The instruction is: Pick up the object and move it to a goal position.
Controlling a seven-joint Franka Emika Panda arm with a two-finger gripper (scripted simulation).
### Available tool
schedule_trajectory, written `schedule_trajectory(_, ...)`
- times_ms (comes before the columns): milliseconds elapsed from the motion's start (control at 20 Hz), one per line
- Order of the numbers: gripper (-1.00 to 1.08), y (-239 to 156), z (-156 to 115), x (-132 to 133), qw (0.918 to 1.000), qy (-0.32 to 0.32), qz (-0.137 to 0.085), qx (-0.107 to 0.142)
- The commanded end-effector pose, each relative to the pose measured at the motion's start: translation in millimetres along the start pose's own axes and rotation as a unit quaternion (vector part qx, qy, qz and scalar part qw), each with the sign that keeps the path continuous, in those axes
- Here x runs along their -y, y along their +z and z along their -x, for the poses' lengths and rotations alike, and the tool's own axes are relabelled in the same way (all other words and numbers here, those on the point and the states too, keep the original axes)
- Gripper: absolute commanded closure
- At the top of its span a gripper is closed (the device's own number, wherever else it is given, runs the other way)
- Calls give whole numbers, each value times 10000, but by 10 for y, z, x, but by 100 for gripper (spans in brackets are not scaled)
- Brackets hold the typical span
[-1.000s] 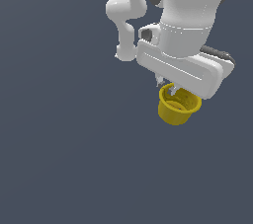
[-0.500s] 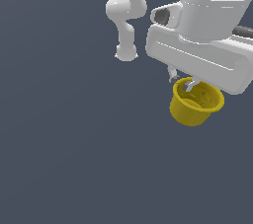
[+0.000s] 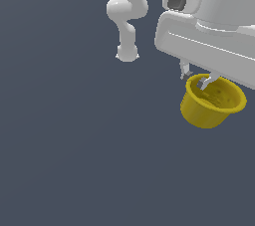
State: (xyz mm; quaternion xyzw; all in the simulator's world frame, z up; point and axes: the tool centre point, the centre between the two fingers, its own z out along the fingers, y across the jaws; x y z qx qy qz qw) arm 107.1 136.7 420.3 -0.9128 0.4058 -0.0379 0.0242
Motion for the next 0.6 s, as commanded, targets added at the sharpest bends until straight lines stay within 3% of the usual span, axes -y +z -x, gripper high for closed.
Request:
schedule_trajectory(0,108,-59,-7,34,10000,1,-16,-9)
schedule_trajectory(550,108,-115,-18,85,10000,0,-18,-6)
